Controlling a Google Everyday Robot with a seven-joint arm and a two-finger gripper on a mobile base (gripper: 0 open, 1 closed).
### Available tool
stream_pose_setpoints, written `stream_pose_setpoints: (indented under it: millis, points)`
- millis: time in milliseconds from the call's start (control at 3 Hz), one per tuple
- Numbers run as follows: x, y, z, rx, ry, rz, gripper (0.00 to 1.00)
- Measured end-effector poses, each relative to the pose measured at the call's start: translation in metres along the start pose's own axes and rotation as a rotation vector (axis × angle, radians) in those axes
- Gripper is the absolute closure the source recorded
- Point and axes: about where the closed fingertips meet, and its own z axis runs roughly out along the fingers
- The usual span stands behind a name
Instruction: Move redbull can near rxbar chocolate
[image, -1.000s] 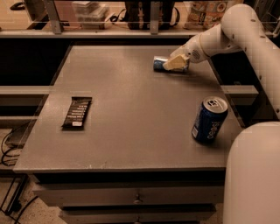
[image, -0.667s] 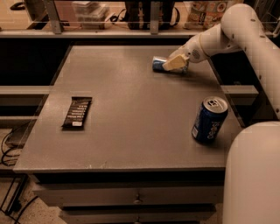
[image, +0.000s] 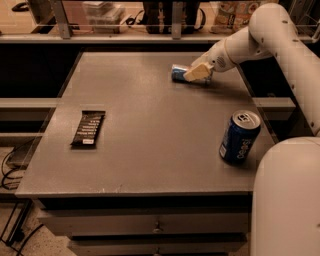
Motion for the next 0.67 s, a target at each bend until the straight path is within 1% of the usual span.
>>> stream_pose_setpoints:
  millis: [333, 667]
  points:
    - [-0.026, 0.014, -0.001, -0.029, -0.013, -0.038, 1.0]
    - [-0.048, 0.023, -0.001, -0.046, -0.02, -0.077, 1.0]
